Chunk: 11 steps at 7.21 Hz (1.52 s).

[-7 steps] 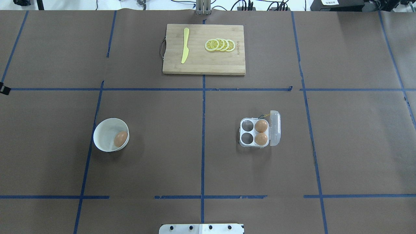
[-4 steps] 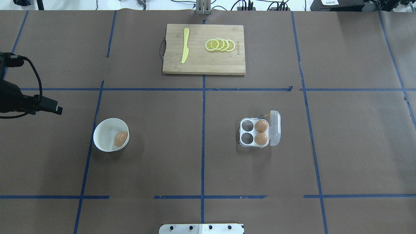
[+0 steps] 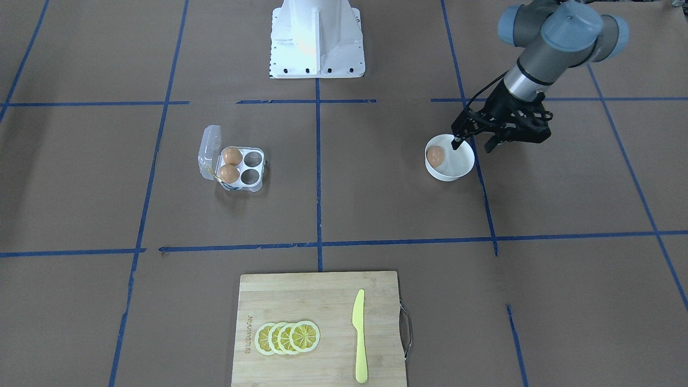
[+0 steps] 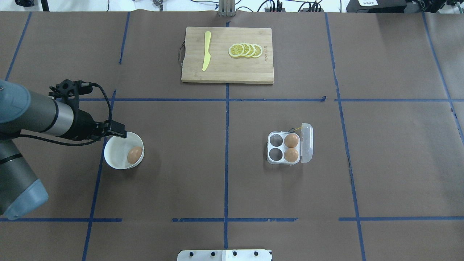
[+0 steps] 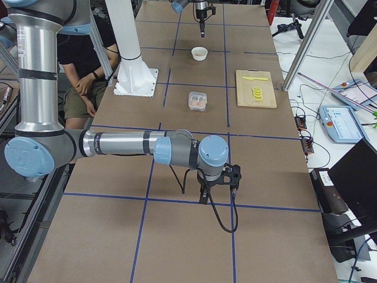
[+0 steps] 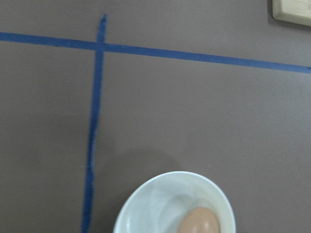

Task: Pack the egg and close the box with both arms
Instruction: 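Move the left gripper over the white bowl and lower toward the egg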

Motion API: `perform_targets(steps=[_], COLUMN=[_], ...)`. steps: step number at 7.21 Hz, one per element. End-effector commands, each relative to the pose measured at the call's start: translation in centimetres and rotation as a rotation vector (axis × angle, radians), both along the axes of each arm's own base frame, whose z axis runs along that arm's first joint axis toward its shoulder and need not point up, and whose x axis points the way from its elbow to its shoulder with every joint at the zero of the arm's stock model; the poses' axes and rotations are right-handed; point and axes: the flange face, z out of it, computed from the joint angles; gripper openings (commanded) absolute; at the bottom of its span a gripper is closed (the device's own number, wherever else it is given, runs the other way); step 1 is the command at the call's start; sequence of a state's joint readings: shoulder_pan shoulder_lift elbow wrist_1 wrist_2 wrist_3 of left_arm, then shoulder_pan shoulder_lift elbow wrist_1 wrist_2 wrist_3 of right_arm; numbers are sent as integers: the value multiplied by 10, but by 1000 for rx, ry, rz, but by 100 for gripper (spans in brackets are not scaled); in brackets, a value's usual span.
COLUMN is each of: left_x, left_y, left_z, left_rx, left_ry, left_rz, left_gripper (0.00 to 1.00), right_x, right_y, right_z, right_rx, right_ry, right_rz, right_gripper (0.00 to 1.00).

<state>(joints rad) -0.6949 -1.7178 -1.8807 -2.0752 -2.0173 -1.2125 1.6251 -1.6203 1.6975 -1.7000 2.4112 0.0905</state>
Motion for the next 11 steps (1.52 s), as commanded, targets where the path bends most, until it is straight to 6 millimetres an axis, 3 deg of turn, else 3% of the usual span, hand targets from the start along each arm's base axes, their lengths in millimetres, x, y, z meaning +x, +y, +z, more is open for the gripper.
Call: perform_targets(steps=[1, 11], left_x=[34, 62], left_y=[3, 24], left_z=[7, 22], left_rx=[-12, -30], left_ry=[-26, -52], left_rz=[-1, 57], left_gripper=[83, 74], right_x=[0, 0], right_y=[-1, 0], right_z=[0, 1], right_rx=[-3, -5], right_ry=[0, -2], right_rz=[0, 3], right_gripper=[100, 100])
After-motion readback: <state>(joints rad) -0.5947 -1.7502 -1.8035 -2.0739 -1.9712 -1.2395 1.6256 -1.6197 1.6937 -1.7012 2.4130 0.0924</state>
